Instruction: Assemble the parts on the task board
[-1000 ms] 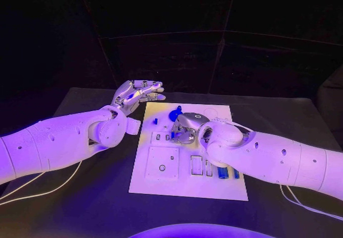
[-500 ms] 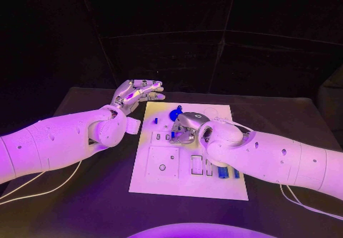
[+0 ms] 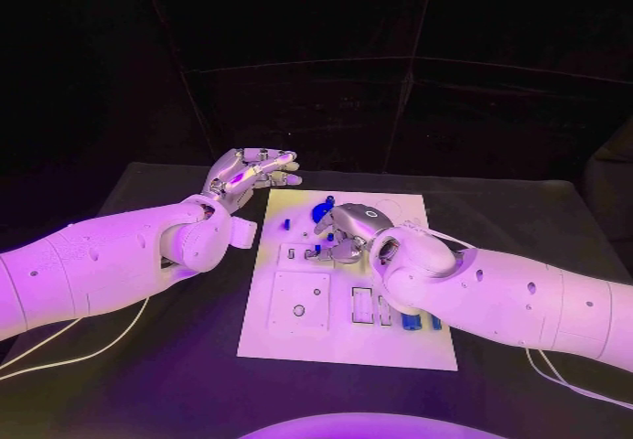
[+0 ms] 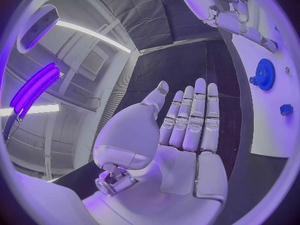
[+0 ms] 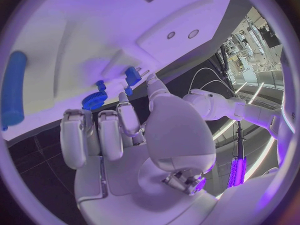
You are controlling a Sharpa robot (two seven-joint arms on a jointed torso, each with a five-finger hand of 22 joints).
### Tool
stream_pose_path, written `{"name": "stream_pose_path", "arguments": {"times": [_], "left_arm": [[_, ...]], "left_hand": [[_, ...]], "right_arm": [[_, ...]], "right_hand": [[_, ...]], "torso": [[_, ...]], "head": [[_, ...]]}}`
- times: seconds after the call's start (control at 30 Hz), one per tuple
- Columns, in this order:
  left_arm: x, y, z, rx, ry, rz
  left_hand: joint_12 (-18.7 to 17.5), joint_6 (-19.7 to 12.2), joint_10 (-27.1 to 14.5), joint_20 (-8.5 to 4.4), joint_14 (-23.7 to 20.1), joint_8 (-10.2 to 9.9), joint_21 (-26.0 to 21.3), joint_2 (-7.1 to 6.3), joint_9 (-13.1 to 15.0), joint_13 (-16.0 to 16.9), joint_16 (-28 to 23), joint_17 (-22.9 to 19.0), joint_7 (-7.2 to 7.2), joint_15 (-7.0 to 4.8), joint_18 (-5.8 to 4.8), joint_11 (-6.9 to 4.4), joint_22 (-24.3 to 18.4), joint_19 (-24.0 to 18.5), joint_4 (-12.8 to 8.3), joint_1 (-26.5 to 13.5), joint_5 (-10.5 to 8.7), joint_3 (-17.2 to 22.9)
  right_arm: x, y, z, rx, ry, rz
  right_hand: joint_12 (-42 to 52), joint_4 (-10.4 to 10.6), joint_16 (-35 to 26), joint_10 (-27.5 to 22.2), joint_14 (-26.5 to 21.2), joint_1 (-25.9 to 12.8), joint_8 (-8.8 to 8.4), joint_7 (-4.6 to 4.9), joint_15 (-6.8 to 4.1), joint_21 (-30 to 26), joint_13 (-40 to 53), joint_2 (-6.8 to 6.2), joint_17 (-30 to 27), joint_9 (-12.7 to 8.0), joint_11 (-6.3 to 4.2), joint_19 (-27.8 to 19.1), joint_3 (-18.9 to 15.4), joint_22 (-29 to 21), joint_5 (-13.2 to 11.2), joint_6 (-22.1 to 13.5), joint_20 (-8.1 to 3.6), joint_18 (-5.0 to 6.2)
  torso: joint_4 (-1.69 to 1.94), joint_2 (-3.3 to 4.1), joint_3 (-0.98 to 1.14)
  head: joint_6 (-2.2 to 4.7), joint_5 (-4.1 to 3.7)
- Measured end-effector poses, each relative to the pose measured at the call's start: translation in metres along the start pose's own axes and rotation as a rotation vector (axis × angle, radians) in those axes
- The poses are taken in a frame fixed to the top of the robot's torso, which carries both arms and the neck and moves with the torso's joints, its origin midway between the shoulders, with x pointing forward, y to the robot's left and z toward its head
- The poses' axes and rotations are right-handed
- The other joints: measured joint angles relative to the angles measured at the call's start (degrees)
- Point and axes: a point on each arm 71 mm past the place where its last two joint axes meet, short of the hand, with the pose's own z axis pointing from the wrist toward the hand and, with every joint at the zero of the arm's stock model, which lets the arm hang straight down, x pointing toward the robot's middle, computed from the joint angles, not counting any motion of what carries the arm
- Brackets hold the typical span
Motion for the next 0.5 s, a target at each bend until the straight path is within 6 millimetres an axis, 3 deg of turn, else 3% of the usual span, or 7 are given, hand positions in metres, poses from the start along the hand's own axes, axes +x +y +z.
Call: {"name": "stream_pose_path", "arguments": {"times": [0.13, 0.27, 0.33, 0.43, 0.47, 0.5], "left_arm": [[-0.004, 0.000, 0.000, -0.004, -0.005, 0.013], [-0.007, 0.002, 0.000, -0.030, 0.002, 0.038], [-0.007, 0.003, -0.002, -0.055, 0.012, 0.057], [-0.006, 0.007, -0.004, -0.117, 0.039, 0.098], [-0.005, 0.007, -0.005, -0.140, 0.051, 0.111], [-0.003, 0.008, -0.006, -0.172, 0.070, 0.131]], "left_hand": [[0.6, 1.2, 3.4, -1.15, 4.0, 0.0, 1.0, 0.21, 0.0, 0.2, 1.4, 1.1, -0.82, -1.35, 0.00, -1.12, 0.4, 3.0, -0.1, -0.9, 0.00, 0.7], [1.0, 2.1, 6.5, -3.12, 10.9, 0.0, 3.5, -0.64, 0.0, 0.5, 4.5, 3.7, -1.74, -3.35, -0.01, -2.48, 1.3, 8.2, 0.9, -3.3, 0.00, 0.3], [1.7, 3.0, 8.7, -4.68, 15.9, 0.1, 5.6, -1.15, 0.2, 0.9, 7.4, 5.8, -2.61, -4.85, -0.01, -3.56, 2.1, 12.1, 1.3, -3.9, 0.00, 0.2], [2.5, 4.1, 11.3, -6.58, 17.8, 0.4, 8.4, -1.00, 0.3, 1.6, 12.1, 9.0, -3.71, -6.06, -0.02, -4.98, 3.3, 16.9, 1.5, -4.3, 0.00, 0.4], [3.3, 4.7, 13.1, -7.25, 17.9, 0.7, 9.9, -1.40, 0.5, 2.2, 16.1, 11.4, -4.28, -7.09, -0.03, -5.70, 4.0, 19.2, 1.7, -4.7, 0.00, 0.2], [4.2, 5.2, 14.9, -8.20, 17.9, 1.1, 11.7, -1.93, 0.6, 3.1, 25.1, 20.2, -4.89, -7.84, -0.04, -6.32, 4.9, 21.5, 2.1, -5.2, 0.00, 0.0]], "right_arm": [[-0.007, 0.003, -0.008, -0.034, -0.053, 0.022], [-0.020, 0.001, -0.020, -0.073, -0.101, 0.038], [-0.031, -0.002, -0.025, -0.097, -0.128, 0.047], [-0.051, -0.011, -0.032, -0.126, -0.162, 0.064], [-0.058, -0.015, -0.034, -0.130, -0.168, 0.074], [-0.069, -0.022, -0.037, -0.128, -0.179, 0.090]], "right_hand": [[0.3, 0.0, 0.0, 0.0, 0.0, 0.4, 0.00, 0.00, 0.00, -0.1, 0.0, -0.10, 0.0, 0.0, 0.00, 0.0, -0.3, 0.0, 0.6, 0.0, 0.00, 0.01], [0.3, 0.2, 0.0, 0.0, 0.0, 0.4, 0.00, 0.00, 0.00, -0.1, 0.2, -0.05, 0.0, 0.0, 0.00, 0.0, -0.5, 0.0, 0.6, 0.0, 0.00, 0.00], [0.6, 0.2, 0.0, 0.0, 0.0, 1.2, 0.06, 0.00, 0.00, -0.1, 0.2, 0.79, 0.0, 0.1, 0.00, 0.0, -0.5, 0.0, 0.6, 0.0, 0.00, 0.00], [0.8, 0.0, -0.6, 0.0, 0.0, 3.4, 1.08, -0.32, 0.00, -0.6, 0.2, 1.87, 0.0, 0.4, -0.02, 0.0, -0.7, 0.0, 1.1, 0.6, 0.00, 0.00], [1.5, -0.3, -0.6, 0.4, 0.0, 4.0, 1.69, -0.57, 0.00, -0.6, 0.2, 2.49, 0.0, 0.7, -0.33, 0.0, -0.5, 0.0, 1.4, 1.7, 0.00, 0.01], [2.1, -0.5, -0.6, 0.9, 0.0, 4.5, 2.12, -0.82, 0.00, -0.6, 0.2, 2.95, 0.0, 0.8, -0.44, 0.0, -0.4, 0.0, 1.4, 2.5, 0.00, 0.00]], "torso": [[-0.07, -0.07, 0.03], [-0.10, -0.12, 0.04], [-0.15, -0.16, 0.03], [-0.23, -0.34, 0.00], [-0.26, -0.42, 0.01], [-0.31, -0.57, 0.02]], "head": [[0.17, -0.01], [0.54, -0.20], [0.68, -0.24], [0.76, -0.36], [0.71, -0.41], [0.63, -0.41]]}}
